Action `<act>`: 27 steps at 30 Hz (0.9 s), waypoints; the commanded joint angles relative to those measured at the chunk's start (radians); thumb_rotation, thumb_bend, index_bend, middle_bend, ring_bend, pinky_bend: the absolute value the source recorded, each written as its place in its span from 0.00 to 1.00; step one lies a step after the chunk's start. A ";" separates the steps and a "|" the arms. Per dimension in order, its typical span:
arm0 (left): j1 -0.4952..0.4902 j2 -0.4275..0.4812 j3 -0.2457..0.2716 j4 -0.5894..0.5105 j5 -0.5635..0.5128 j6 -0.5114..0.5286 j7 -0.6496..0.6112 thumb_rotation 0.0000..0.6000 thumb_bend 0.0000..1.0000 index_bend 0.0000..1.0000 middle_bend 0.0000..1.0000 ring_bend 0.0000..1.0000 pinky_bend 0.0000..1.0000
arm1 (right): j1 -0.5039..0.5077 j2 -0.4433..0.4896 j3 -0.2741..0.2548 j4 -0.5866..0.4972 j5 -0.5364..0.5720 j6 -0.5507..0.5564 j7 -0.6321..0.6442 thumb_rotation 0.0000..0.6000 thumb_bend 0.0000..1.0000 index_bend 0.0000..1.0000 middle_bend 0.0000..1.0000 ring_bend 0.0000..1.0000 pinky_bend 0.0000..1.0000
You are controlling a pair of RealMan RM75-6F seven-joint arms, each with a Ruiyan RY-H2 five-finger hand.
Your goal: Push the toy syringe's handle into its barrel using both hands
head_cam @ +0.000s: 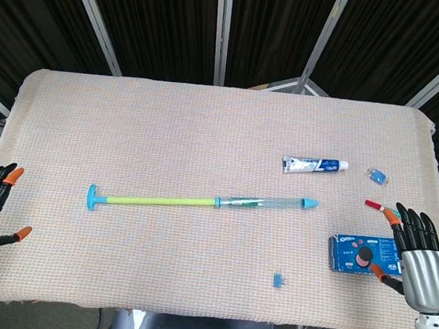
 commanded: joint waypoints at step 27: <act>-0.044 -0.034 -0.041 0.028 -0.109 -0.102 0.078 1.00 0.00 0.00 0.00 0.00 0.00 | 0.438 -0.206 0.158 0.113 0.400 -0.726 -0.134 1.00 0.00 0.07 1.00 1.00 1.00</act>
